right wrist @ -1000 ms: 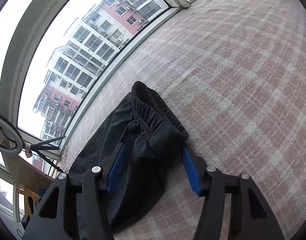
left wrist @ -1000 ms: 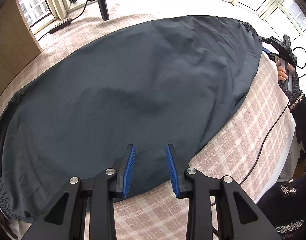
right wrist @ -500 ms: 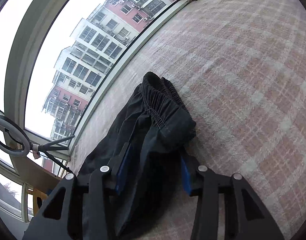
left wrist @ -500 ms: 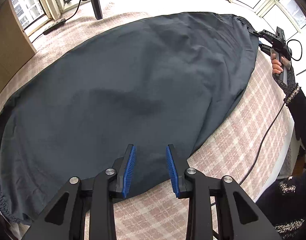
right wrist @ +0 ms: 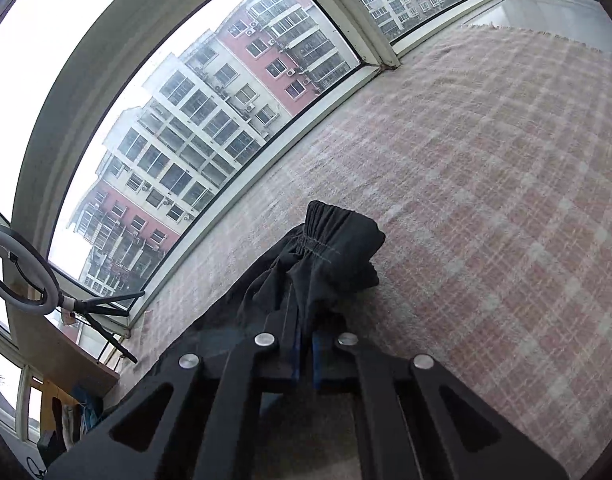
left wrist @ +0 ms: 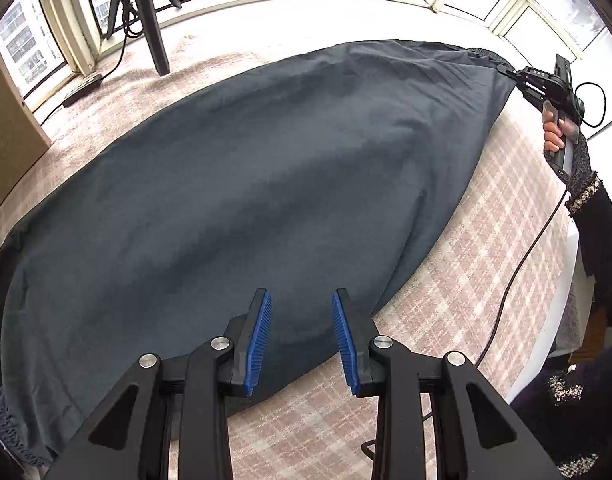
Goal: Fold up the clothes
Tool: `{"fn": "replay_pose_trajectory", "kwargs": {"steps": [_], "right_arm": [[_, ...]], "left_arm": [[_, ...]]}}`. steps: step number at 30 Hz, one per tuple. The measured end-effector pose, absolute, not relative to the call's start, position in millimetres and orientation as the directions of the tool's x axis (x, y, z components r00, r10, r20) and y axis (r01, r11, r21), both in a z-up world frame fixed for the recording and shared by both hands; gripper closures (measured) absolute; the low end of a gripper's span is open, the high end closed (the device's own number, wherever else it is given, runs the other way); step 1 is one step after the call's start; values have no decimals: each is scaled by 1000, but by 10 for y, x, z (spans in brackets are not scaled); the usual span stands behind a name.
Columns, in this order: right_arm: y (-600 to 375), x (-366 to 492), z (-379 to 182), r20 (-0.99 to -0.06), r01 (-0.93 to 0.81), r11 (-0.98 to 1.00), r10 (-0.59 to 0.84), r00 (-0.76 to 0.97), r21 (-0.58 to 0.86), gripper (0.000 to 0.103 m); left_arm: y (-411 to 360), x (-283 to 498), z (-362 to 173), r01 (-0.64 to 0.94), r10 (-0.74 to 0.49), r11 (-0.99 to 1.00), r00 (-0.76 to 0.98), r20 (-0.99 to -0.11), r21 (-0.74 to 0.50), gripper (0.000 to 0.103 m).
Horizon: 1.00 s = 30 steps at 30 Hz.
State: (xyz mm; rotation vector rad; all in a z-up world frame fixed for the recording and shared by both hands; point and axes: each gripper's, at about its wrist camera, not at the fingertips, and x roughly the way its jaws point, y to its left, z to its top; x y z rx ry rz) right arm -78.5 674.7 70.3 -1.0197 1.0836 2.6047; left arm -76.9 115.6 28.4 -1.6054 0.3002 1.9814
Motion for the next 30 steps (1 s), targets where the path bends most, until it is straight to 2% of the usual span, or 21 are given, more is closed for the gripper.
{"fn": "replay_pose_trajectory", "kwargs": {"steps": [4,6,9,10,12,16,19,24,27,30], "right_arm": [[6822,-789,555,-681,-390,-746,-114,-723,539,100],[6801,-847,508,-705,-393,-756,-126,-698,524,99],[6817,-857,484,-740,-400,-748,-175,-650,529,93],[6832,-815,505,-743,-403,-744,-185,-643,533,87],[6736,-659,613,-745,-390,-760,-180,-642,520,81],[6477,-309,864,-745,-353,-804,-158,-648,478,81],[5877,-150,946,-744,-213,-852,-264,-614,479,83],[4552,-54,850,-755,85,-878,-452,-476,472,86],[3820,-86,709,-782,247,-872,-488,-388,423,93],[3244,-148,583,-798,353,-848,-507,-327,394,94]], "left_arm": [[897,-658,306,-517,251,-843,-134,-959,-149,66],[718,-582,294,-477,221,-869,-138,-966,-131,66],[467,-391,253,-418,194,-900,-130,-972,-124,66],[407,-309,239,-410,191,-904,-129,-973,-123,66],[369,-152,207,-419,195,-899,-123,-973,-127,66],[510,-107,39,-465,240,-868,-81,-967,-176,66],[645,-240,-101,-505,245,-845,-71,-967,-177,66],[681,-645,12,-542,273,-825,-139,-952,-158,66],[620,-910,91,-536,293,-827,-158,-943,-167,66],[566,-1129,138,-529,300,-831,-165,-940,-173,66]]}}
